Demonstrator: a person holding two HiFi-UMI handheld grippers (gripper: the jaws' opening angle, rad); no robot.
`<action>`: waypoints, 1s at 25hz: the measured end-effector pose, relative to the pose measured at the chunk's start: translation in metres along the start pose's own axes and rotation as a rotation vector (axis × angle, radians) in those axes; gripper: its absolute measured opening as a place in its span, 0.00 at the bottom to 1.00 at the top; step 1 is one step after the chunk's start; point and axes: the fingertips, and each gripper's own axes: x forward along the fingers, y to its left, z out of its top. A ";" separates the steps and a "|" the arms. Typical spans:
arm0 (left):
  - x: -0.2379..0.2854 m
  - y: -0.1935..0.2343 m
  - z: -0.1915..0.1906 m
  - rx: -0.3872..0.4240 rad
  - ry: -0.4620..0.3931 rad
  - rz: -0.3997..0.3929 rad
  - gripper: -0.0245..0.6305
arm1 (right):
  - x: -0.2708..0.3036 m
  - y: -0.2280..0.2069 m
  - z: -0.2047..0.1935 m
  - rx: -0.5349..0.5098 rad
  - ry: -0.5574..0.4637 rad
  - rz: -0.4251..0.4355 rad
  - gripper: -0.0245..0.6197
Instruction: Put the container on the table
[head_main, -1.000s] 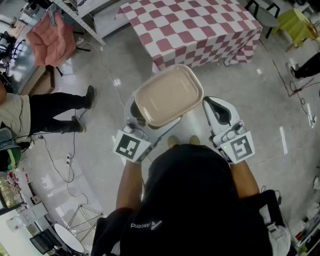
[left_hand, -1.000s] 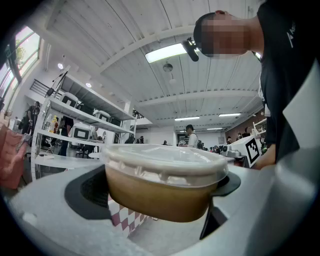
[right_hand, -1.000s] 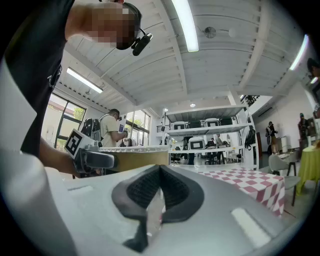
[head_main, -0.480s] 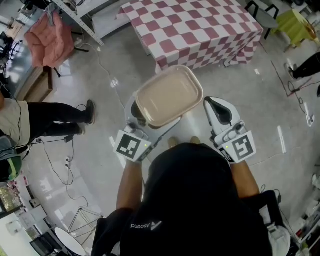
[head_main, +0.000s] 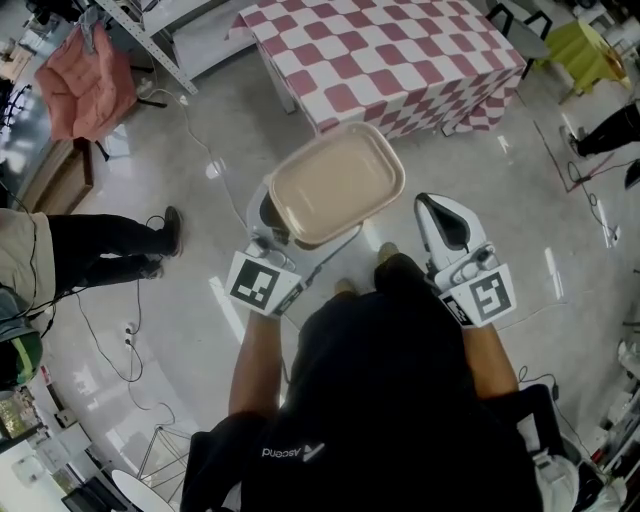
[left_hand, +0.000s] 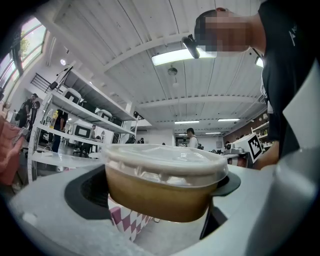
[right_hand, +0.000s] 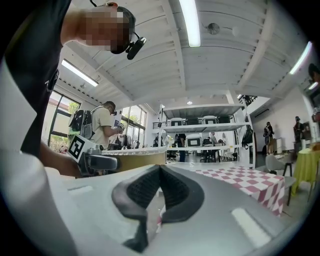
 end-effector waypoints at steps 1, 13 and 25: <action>0.004 0.005 -0.002 0.002 0.003 -0.003 0.90 | 0.005 -0.004 0.000 0.002 -0.002 -0.002 0.04; 0.132 0.095 -0.056 0.014 0.117 0.035 0.90 | 0.107 -0.135 -0.017 0.020 -0.037 0.071 0.04; 0.267 0.186 -0.133 0.036 0.296 0.126 0.90 | 0.191 -0.285 -0.033 0.020 0.013 0.223 0.04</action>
